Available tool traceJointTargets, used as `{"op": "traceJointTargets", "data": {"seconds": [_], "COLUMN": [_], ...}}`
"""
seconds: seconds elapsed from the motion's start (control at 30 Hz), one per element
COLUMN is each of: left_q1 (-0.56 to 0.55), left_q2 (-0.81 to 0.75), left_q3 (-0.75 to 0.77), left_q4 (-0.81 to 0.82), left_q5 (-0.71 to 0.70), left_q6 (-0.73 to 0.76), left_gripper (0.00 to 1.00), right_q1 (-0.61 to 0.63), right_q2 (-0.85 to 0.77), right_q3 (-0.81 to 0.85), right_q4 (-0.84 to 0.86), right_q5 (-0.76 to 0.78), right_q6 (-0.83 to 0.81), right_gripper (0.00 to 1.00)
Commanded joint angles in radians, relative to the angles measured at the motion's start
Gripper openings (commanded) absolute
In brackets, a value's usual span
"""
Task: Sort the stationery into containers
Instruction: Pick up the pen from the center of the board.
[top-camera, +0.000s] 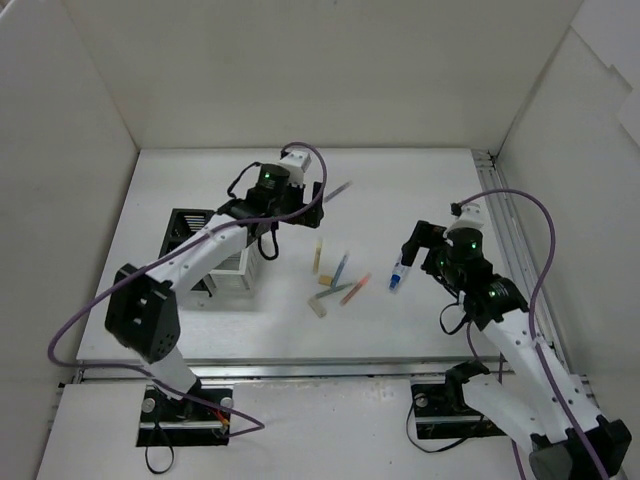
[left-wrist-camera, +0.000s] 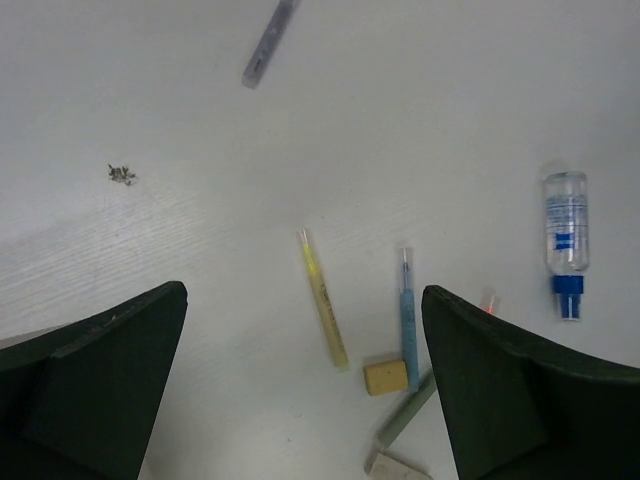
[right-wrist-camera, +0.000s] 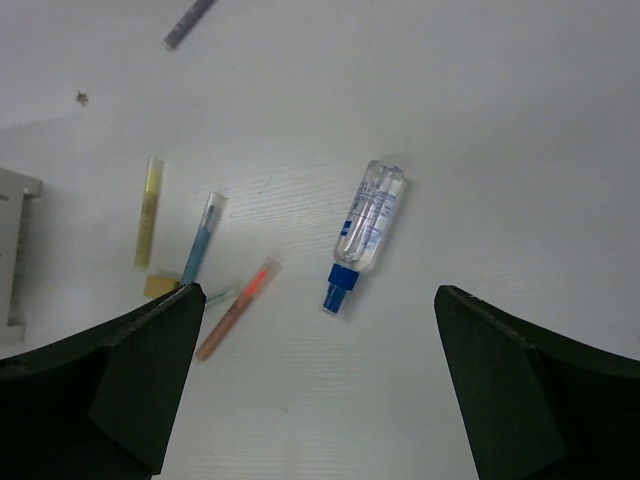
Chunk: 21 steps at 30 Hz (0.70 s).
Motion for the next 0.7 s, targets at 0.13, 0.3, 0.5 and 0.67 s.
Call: {"op": "traceJointTargets", "data": {"seconds": [0.13, 0.3, 0.5, 0.67], "left_q1": [-0.046, -0.055, -0.064, -0.064], "left_q2": [0.203, 0.329, 0.429, 0.481], "left_q3": [0.22, 0.337, 0.387, 0.377], "left_q4": [-0.229, -0.32, -0.34, -0.354], "left_q5": [-0.093, -0.106, -0.098, -0.097], "left_q6": [0.014, -0.002, -0.014, -0.039], "left_gripper": [1.0, 1.0, 0.93, 0.79], "right_q1": [-0.025, -0.049, -0.066, -0.076], "right_q2": [0.214, 0.271, 0.26, 0.246], "right_q3": [0.132, 0.159, 0.146, 0.127], "right_q4": [-0.09, -0.111, -0.117, -0.122], "right_q5": [0.139, 0.172, 0.202, 0.213], "right_q6": [0.048, 0.049, 0.042, 0.042], "right_gripper": [0.98, 0.98, 0.98, 0.98]}}
